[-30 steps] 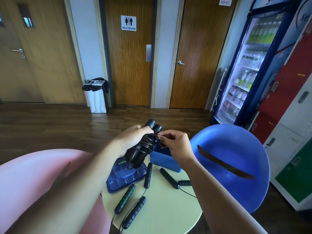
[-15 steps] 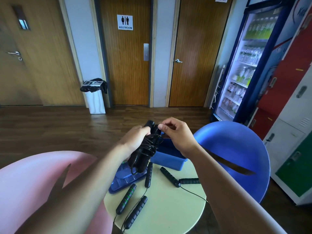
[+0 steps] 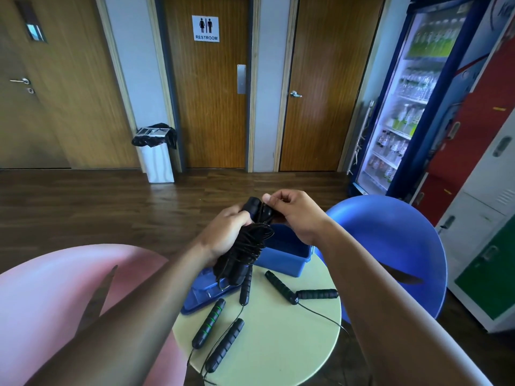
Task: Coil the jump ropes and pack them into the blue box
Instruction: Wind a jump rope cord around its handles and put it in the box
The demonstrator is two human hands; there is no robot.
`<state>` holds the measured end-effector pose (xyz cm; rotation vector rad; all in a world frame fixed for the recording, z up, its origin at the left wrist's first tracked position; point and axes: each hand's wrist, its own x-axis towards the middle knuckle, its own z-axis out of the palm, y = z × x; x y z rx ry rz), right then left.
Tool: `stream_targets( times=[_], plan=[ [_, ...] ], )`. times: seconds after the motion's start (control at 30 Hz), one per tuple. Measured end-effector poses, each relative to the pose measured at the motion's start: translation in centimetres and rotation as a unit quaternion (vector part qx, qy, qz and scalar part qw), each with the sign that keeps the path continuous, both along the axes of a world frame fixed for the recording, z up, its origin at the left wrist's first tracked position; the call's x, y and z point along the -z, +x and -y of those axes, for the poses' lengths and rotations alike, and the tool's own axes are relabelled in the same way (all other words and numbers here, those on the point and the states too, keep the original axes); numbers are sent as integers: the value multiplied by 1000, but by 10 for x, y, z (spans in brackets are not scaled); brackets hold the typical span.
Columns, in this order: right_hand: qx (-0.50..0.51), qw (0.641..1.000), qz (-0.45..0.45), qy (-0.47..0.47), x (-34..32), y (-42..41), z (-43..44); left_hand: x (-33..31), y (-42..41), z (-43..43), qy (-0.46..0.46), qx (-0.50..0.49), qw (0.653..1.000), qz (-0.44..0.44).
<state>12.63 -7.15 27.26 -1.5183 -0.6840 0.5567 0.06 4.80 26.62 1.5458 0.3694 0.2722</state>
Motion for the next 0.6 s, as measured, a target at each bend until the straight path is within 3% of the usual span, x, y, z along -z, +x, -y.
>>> stream_targets(
  times=[0.17, 0.3, 0.6],
  plan=[
    [-40, 995, -87, -25, -3, 5, 0, 1, -2, 3, -39, 32, 998, 25],
    [-32, 995, -94, -34, -8, 5, -1, 0, -7, 6, -67, 45, 996, 44],
    [-28, 993, -110, -39, 2, 2, 1, 2, -3, -1, -29, 52, 997, 44]
  ],
)
